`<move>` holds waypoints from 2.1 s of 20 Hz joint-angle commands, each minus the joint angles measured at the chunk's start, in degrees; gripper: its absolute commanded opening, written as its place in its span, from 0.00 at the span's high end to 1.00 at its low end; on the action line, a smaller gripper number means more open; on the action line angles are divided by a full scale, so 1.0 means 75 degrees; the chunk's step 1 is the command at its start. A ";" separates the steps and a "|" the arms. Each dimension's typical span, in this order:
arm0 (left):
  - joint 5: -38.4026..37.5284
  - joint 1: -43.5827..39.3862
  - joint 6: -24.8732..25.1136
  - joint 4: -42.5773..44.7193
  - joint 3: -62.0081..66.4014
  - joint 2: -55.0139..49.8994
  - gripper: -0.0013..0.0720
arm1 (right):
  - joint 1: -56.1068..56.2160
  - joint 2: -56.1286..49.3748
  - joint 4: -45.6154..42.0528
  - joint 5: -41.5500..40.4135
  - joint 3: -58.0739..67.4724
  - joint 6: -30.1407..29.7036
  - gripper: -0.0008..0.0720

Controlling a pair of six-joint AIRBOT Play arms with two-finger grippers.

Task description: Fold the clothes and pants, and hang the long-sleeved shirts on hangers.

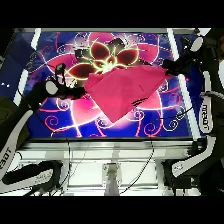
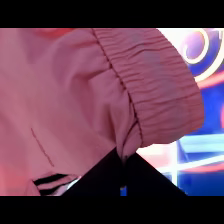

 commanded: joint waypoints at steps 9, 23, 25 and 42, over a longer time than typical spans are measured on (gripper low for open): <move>0.2804 -0.0143 0.0452 -0.4234 -0.0912 -0.0930 0.36 | -0.0006 -0.0012 0.1690 -0.0251 -0.0012 -0.0836 0.96; 0.3713 -0.0297 0.0455 -0.4191 -0.0329 -0.1760 0.92 | -0.0006 -0.0012 0.1903 -0.0277 -0.0006 -0.0845 0.96; 0.3698 -0.0294 0.0915 -0.4188 -0.0122 -0.1740 0.98 | -0.0009 -0.0012 0.1894 -0.0274 -0.0006 -0.0851 0.97; 0.1227 0.0807 0.3101 -0.4060 0.6843 -0.1017 0.98 | -0.0009 0.0242 0.7965 -0.6263 0.1702 -0.1300 0.96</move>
